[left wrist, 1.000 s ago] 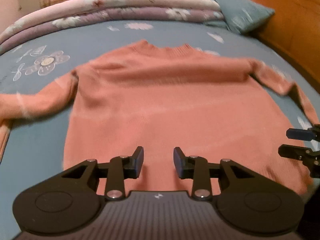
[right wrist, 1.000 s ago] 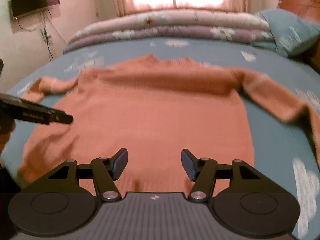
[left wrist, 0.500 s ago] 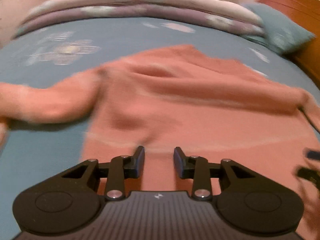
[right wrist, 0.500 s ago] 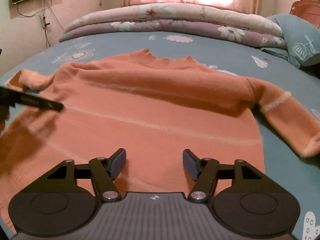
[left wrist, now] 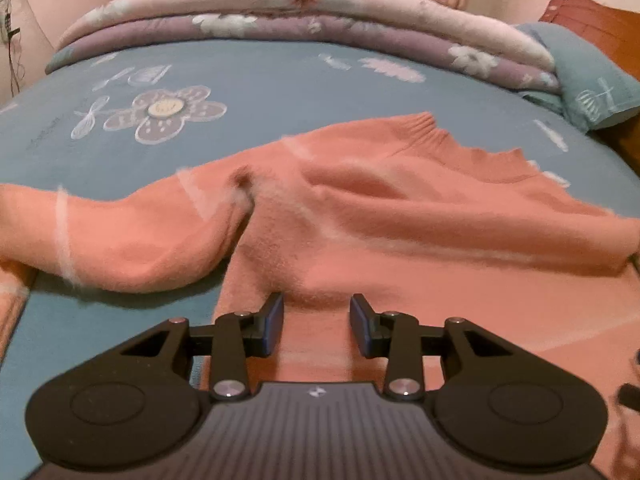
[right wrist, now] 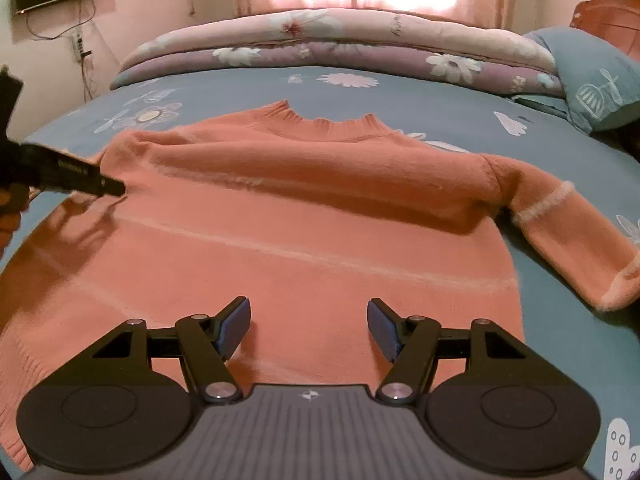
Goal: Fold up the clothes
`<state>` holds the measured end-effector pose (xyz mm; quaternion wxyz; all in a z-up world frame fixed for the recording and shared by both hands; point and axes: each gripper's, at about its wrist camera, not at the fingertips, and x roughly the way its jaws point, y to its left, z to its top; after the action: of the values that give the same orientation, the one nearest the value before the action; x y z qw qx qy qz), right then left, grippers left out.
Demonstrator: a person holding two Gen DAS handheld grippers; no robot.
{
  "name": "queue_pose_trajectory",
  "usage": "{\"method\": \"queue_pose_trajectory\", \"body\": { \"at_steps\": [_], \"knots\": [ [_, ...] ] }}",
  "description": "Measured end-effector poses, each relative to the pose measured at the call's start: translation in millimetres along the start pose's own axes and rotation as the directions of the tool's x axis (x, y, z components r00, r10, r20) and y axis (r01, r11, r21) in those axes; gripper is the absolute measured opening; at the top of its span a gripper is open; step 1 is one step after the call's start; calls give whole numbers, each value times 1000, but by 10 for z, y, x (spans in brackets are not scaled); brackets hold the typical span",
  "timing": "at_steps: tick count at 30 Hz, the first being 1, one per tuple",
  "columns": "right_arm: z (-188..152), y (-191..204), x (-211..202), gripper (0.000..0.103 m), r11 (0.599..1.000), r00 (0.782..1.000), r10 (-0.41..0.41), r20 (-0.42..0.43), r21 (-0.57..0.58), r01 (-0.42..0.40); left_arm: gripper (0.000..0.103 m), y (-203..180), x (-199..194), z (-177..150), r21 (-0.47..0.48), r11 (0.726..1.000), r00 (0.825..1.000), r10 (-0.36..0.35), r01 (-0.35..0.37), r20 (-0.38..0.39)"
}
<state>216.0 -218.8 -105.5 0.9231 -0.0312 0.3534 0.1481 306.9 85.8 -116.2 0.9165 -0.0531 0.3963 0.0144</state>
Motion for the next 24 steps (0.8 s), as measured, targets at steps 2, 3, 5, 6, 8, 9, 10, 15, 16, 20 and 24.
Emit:
{"method": "queue_pose_trajectory", "body": {
  "at_steps": [2,3,5,6,8,9,10,15,16,20,24],
  "knots": [
    [8,-26,3,70,1000,1000,-8,4,8,8,38,27,0,-12,7,1000,1000,10,-10,24],
    [17,-36,0,70,1000,1000,-10,12,10,10,38,40,-1,-17,10,1000,999,15,-16,36],
    [39,-59,-18,69,1000,999,-19,34,18,18,38,73,11,14,3,999,999,34,-34,32],
    [59,-75,-26,70,1000,999,-21,44,21,20,38,85,24,32,8,999,999,43,-44,26],
    [98,-131,-49,70,999,998,-30,60,42,28,35,150,36,63,-12,999,998,53,-53,22],
    [109,-172,-56,70,998,997,-33,66,58,30,35,182,42,79,-22,998,998,58,-58,20],
    [119,-215,-62,70,997,997,-37,70,75,32,34,182,31,87,-24,998,998,55,-55,19],
    [104,-401,10,73,986,997,-69,38,157,62,35,18,-117,-4,61,995,996,83,-84,15],
    [103,-421,14,73,983,997,-66,36,172,59,35,6,-158,-18,56,995,997,79,-80,10],
    [97,-431,24,73,981,998,-48,39,188,40,35,34,-423,-38,-11,998,998,61,-61,19],
    [116,-433,19,73,976,997,-65,39,211,56,39,74,-750,13,-43,997,998,64,-62,30]
  ]
}}
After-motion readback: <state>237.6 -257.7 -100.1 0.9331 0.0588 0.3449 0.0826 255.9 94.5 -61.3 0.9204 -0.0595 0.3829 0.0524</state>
